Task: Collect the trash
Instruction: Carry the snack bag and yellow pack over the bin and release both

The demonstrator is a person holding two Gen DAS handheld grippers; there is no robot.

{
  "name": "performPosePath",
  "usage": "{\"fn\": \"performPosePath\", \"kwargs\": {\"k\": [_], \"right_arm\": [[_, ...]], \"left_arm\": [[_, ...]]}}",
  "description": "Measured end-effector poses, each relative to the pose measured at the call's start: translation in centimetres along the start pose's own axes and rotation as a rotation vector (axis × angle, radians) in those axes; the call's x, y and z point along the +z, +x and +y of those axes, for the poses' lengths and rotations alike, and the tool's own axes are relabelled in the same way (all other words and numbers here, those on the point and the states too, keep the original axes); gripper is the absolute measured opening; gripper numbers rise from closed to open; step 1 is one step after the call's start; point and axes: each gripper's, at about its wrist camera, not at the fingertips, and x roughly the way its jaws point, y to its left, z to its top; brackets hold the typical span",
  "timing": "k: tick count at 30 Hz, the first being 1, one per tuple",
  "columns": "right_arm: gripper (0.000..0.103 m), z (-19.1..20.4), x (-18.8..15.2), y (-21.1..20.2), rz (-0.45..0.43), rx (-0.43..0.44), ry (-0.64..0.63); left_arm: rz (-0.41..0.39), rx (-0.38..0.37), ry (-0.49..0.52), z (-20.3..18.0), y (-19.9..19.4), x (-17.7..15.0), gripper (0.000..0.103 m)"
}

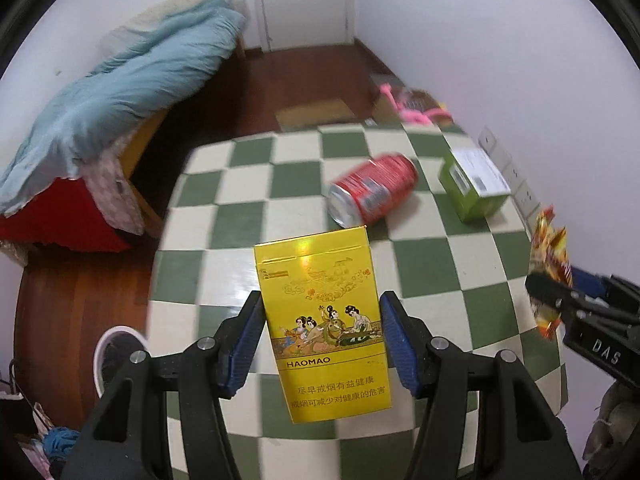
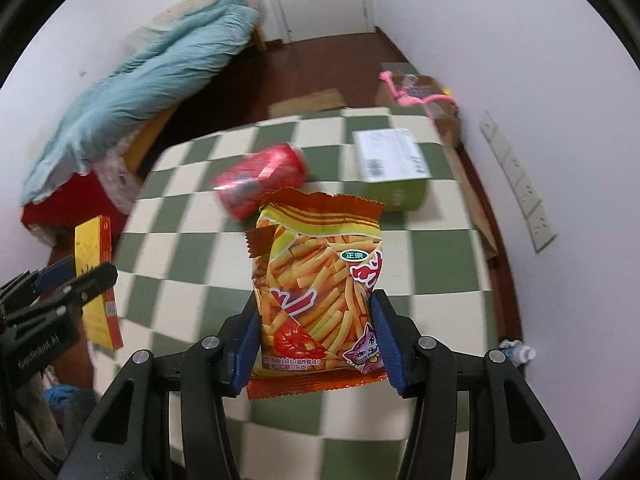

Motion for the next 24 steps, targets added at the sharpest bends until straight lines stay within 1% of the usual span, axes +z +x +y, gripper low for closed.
{"fn": "performPosePath", "kwargs": {"k": [1,2,5,8,14,15,19,22,24], "right_arm": [[0.054,0.9,-0.1,-0.3,-0.006,0.013,-0.007],[0.054,2.0,-0.1,-0.6,-0.01,0.024,-0.016],[0.054,5.8,-0.2,-1.6,-0.024,0.073,-0.042],[0.054,10.6,-0.1,-2.2,-0.036,0.13,-0.08],[0.054,21.2,-0.1,-2.0,-0.031,0.246,-0.177],[0.054,23.5,-0.2,-1.6,-0.022,0.268,-0.2],[0.054,30.2,-0.8,0.5,0.018,0.319,-0.271],[0.054,35.6,-1.8,3.4,0.064,0.347,-0.32],[0.054,38.7,-2.7,5.8,0.11,0.36,-0.345]], "left_arm": [[-0.017,0.005,-0.009,1.0,-1.1,-0.1,0.055],[-0.026,0.006,-0.016,2.9,-0.4,0.4,0.055],[-0.07,0.022,-0.043,6.6,-2.4,0.4,0.055],[-0.1,0.036,-0.076,10.0,-4.0,0.3,0.055],[-0.141,0.105,-0.149,18.3,-7.1,-0.9,0.055],[-0.142,0.118,-0.158,19.4,-7.2,-1.2,0.055],[-0.128,0.173,-0.22,25.1,-7.4,-2.9,0.055],[-0.102,0.209,-0.271,28.9,-6.6,-4.5,0.055],[-0.076,0.229,-0.307,31.5,-5.8,-5.7,0.055]]}}
